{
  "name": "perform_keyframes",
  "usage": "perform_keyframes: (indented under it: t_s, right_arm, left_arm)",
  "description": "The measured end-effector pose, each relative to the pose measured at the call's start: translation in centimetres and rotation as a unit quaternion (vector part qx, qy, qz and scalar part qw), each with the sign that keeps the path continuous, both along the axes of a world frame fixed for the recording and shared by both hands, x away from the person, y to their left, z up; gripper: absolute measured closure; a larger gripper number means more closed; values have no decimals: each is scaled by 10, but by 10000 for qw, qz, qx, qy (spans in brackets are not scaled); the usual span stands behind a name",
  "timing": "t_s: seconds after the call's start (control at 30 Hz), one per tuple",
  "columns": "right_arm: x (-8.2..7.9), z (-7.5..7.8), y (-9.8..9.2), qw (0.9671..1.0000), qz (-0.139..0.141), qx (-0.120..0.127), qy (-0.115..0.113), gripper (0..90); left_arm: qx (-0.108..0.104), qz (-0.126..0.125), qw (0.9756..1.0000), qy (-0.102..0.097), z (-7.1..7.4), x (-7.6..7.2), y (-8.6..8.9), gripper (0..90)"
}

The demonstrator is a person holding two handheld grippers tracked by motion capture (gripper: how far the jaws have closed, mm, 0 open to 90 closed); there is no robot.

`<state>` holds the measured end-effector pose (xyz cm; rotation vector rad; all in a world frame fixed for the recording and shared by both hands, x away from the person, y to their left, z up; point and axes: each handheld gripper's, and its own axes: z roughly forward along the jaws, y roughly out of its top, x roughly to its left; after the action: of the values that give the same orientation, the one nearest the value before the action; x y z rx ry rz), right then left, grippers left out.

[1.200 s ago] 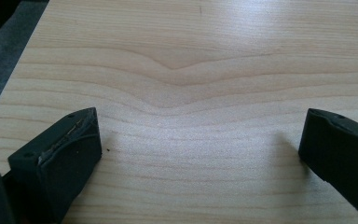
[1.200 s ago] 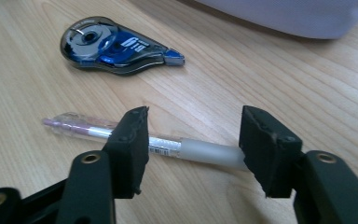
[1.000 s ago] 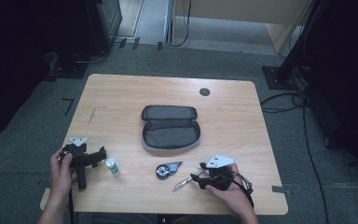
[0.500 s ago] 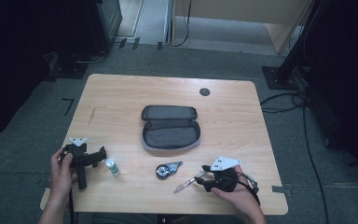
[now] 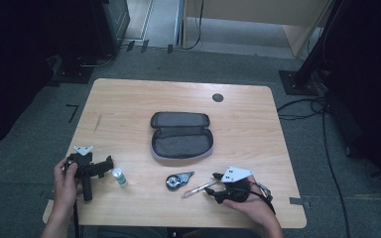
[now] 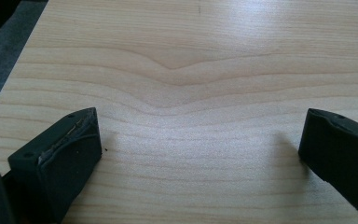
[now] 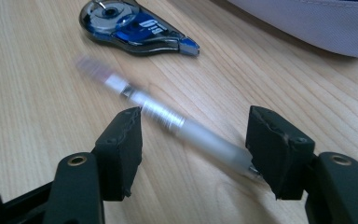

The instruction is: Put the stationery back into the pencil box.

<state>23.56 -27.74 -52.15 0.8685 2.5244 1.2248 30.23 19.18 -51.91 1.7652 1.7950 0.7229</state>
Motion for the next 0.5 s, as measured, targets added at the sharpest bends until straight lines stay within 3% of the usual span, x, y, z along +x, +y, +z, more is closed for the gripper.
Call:
perform_keyframes:
  t_s: [0.17,0.37,0.5]
  right_arm:
    - [3,-1,-4,9997,-15,-235,-68,375]
    - [2,0,-7,9994,230,-240,-106,591]
    - [-1,3,-7,9983,377,-399,-215,672]
  left_arm:
    - [0,5,10000,0,0,0,0,0]
    - [-3,10,10000,-3,0,0,-1,0]
    - [-3,10,10000,-2,0,0,-1,0]
